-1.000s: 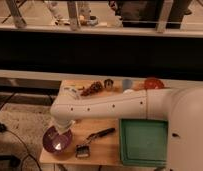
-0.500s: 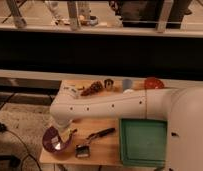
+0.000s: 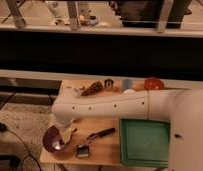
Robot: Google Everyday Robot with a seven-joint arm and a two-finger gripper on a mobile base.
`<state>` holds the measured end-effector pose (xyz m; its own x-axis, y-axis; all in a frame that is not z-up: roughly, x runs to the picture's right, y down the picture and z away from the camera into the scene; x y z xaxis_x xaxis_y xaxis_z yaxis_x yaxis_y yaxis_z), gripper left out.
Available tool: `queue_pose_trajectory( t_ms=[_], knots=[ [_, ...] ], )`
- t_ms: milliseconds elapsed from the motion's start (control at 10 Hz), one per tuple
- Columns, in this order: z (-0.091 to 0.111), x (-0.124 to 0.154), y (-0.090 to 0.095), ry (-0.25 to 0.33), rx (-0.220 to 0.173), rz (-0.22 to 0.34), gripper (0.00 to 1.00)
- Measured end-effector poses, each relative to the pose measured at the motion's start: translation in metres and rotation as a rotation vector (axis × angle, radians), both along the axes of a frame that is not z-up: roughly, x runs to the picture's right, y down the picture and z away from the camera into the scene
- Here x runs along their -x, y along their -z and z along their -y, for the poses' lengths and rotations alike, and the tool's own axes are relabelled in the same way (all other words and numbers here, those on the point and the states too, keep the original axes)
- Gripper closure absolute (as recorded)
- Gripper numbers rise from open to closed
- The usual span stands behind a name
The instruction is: Place fork in purple bowl
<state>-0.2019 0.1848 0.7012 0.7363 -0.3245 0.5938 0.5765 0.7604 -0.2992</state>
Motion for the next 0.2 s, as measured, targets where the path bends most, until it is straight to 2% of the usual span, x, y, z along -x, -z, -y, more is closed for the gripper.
queue_pose_trajectory(
  t_ms=[200],
  knots=[
    [0.001, -0.0041, -0.0012, -0.013, 0.015, -0.007, 0.2]
  ],
)
